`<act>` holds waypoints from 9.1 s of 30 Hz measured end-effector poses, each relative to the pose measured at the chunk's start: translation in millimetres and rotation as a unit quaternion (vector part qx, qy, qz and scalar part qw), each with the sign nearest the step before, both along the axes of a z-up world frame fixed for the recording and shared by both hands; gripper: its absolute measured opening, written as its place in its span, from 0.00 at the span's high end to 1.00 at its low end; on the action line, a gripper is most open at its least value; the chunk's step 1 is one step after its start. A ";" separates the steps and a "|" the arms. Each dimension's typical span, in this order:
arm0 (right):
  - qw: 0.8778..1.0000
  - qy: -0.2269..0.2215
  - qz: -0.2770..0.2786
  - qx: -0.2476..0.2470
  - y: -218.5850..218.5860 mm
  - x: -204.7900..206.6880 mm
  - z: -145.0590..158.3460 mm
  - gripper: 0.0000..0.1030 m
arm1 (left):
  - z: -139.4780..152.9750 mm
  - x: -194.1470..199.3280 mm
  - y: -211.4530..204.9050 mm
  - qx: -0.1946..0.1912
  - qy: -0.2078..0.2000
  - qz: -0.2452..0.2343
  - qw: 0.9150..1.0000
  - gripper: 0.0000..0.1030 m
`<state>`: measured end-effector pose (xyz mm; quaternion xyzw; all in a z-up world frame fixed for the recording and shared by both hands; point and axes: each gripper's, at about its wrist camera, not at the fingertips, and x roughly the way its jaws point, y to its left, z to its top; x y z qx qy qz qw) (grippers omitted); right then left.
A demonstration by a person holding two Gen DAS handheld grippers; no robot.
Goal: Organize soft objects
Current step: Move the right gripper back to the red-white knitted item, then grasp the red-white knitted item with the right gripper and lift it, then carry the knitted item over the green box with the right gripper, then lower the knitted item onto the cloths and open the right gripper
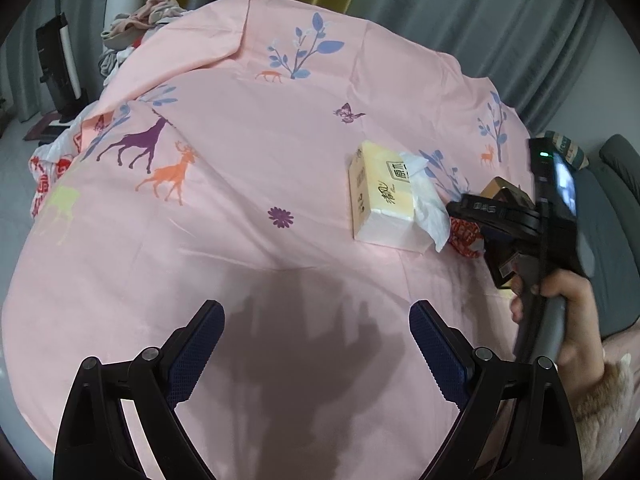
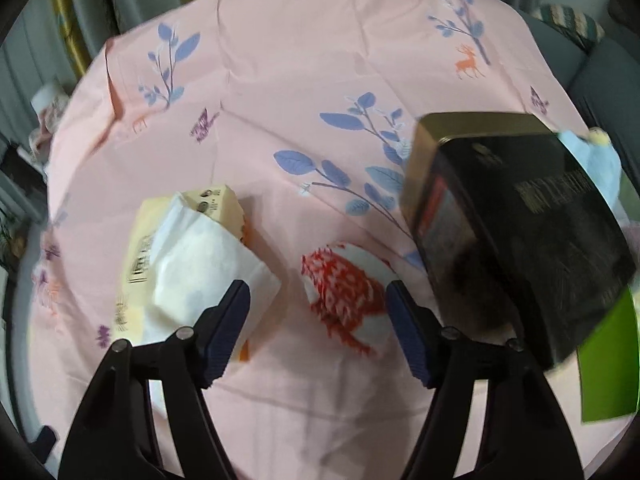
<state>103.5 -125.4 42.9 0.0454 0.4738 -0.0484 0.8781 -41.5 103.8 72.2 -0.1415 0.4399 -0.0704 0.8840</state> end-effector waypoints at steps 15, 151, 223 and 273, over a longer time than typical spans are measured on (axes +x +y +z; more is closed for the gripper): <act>0.996 0.003 0.037 -0.081 -5.8 -1.2 -7.5 0.77 | 8.4 -11.7 -12.9 0.016 -0.009 -0.005 1.000 0.09; 0.928 -0.202 0.080 0.303 -141.0 -245.2 110.3 0.60 | 116.1 -86.9 -249.2 0.042 -0.182 -0.285 0.940 0.52; 0.952 -0.145 -0.165 0.215 -333.9 -158.8 51.6 0.59 | 35.0 64.0 -459.7 -0.047 -0.082 -0.433 0.896 0.52; 0.954 -0.102 -0.204 0.196 -341.0 -155.4 26.3 0.44 | 9.1 64.6 -477.9 0.005 -0.029 -0.416 0.909 0.43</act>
